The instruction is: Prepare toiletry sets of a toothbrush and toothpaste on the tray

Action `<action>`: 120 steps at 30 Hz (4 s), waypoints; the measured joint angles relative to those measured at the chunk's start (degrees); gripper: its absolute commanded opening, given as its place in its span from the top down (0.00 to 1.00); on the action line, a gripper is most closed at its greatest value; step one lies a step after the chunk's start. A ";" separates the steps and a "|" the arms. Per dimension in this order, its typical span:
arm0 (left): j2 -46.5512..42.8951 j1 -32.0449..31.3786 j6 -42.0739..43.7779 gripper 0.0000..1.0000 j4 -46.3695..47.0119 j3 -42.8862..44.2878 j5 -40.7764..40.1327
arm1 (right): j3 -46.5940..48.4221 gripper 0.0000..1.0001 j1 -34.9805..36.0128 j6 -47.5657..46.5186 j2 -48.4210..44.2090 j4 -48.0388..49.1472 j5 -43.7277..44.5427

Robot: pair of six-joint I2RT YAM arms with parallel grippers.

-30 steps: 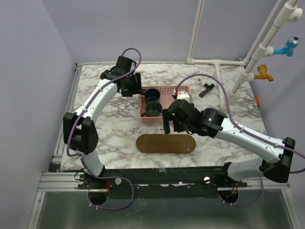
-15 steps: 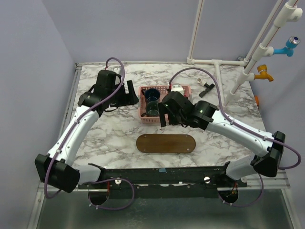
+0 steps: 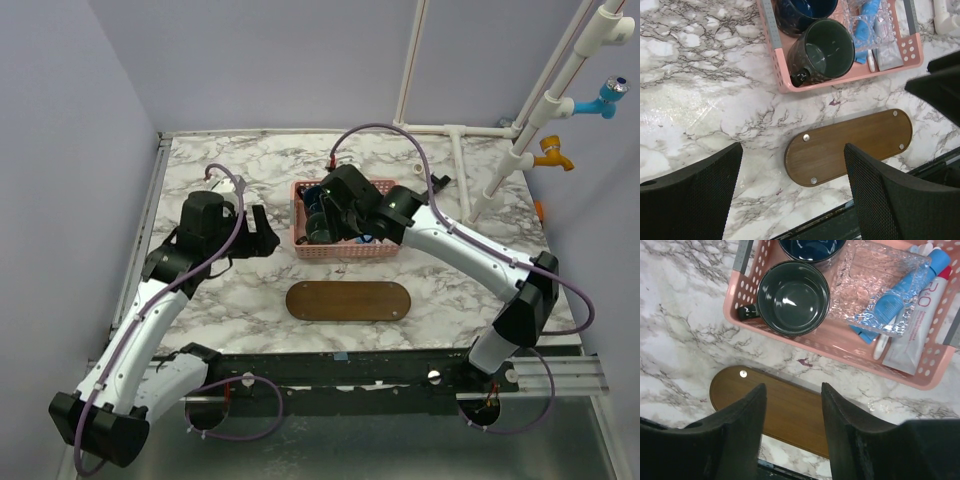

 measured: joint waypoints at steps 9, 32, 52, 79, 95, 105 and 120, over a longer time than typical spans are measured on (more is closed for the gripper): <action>-8.66 0.00 0.76 0.18 5.22 -8.85 0.00 | 5.33 0.56 -3.65 -6.16 7.93 0.46 -2.97; -10.93 0.00 1.22 0.19 7.04 -10.51 -1.99 | 9.94 0.62 -9.01 -18.69 20.20 4.61 -10.34; -10.45 0.00 1.40 0.19 7.17 -10.51 -2.03 | 14.05 0.62 -11.52 -22.32 25.27 7.48 -12.74; -9.73 0.00 1.81 0.19 7.17 -10.51 -2.05 | 10.67 0.71 -11.56 -22.64 26.43 9.55 -15.96; -9.33 0.00 1.81 0.19 7.17 -10.51 -2.05 | 11.96 0.99 -12.13 -23.30 28.22 9.42 -15.91; -9.35 0.00 1.81 0.19 7.19 -10.51 -2.08 | 13.27 1.00 -12.09 -22.99 28.79 8.98 -16.13; -9.35 0.00 1.81 0.19 7.17 -10.51 -2.08 | 13.27 1.00 -12.09 -23.08 25.86 6.25 -14.45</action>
